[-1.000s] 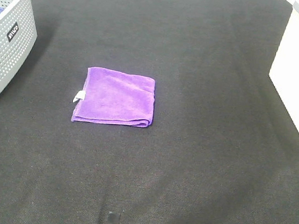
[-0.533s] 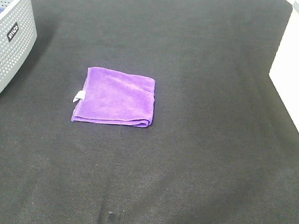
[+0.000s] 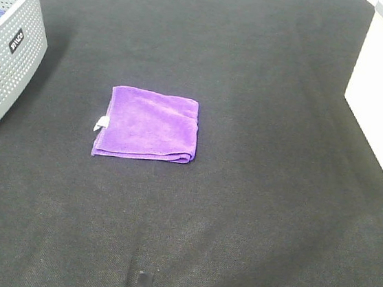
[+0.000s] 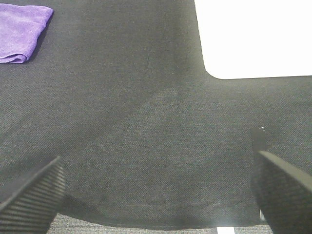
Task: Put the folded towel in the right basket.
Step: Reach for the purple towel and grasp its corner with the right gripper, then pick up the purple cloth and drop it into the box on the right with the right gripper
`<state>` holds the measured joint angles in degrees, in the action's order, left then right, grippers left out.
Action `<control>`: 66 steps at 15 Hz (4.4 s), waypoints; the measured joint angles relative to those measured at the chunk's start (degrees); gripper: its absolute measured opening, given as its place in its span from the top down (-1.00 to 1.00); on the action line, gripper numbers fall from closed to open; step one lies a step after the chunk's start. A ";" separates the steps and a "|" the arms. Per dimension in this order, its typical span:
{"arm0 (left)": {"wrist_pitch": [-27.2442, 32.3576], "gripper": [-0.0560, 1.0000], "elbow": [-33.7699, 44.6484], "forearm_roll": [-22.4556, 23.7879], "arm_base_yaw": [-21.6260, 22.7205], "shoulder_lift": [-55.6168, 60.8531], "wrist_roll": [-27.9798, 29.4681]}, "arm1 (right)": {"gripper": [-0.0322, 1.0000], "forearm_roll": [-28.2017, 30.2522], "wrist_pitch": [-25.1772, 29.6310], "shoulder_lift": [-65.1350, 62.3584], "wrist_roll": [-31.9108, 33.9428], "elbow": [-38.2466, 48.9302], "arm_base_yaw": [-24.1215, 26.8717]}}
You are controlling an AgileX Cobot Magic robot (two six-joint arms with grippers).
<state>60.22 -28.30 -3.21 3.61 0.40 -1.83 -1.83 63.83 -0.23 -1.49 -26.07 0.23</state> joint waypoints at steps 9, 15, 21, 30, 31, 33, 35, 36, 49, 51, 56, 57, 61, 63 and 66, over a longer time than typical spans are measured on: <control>0.00 -0.98 0.00 0.00 0.00 0.00 0.00 | -0.97 -0.11 0.00 0.00 0.00 0.00 0.00; 0.00 -0.98 0.00 0.00 0.00 0.00 0.00 | -0.97 -3.04 -5.33 34.43 -0.40 -18.45 0.00; 0.00 -0.98 0.00 0.00 0.00 0.00 0.00 | -0.97 -25.84 -6.88 72.77 -8.14 -38.79 -0.17; 0.00 -0.98 0.00 0.00 0.00 0.00 0.00 | -0.97 -39.59 -11.46 122.15 -16.84 -68.18 -15.47; 0.00 -0.98 0.00 0.00 0.00 0.00 0.00 | -0.97 -39.48 -10.60 126.11 -16.84 -71.85 -15.47; 0.00 -0.98 0.00 0.00 0.00 0.00 0.00 | -0.97 -39.36 -8.48 132.53 -16.33 -77.64 -15.41; 0.00 -0.98 0.00 0.00 0.00 0.00 0.00 | -0.97 -39.42 -7.22 135.62 -15.87 -80.39 -15.41; 0.00 -0.98 0.00 0.00 0.00 0.00 0.00 | -0.97 -39.42 -6.36 138.25 -15.01 -82.79 -15.41; 0.00 -0.98 0.00 0.00 0.00 0.00 0.00 | -0.79 -48.24 -10.49 147.77 -12.03 -87.95 -23.38; 0.00 -0.98 0.00 0.00 0.00 0.00 0.00 | -0.63 -48.07 -11.34 148.05 -11.92 -88.01 -24.24; 0.00 -0.98 0.00 0.00 0.00 0.00 0.00 | 0.64 -42.40 -13.01 148.22 -11.75 -87.72 -24.24; 0.00 -0.98 0.00 0.00 0.00 0.00 0.00 | 0.81 -41.54 -13.29 147.65 -11.63 -87.55 -24.35; 0.00 -0.98 0.00 0.00 0.00 0.00 0.00 | 0.81 -34.61 -9.74 138.71 -11.63 -86.40 -23.89; 0.00 -0.98 0.00 0.00 0.00 0.00 0.00 | 0.81 -34.03 -7.22 130.52 -11.63 -86.40 -20.00; 0.00 -0.98 0.00 0.00 0.00 0.00 0.00 | 0.81 -33.23 -3.32 116.43 -12.78 -86.40 -9.05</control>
<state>60.22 -28.30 -3.21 3.61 0.40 -1.83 -35.07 60.50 116.20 -14.27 -112.47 -8.82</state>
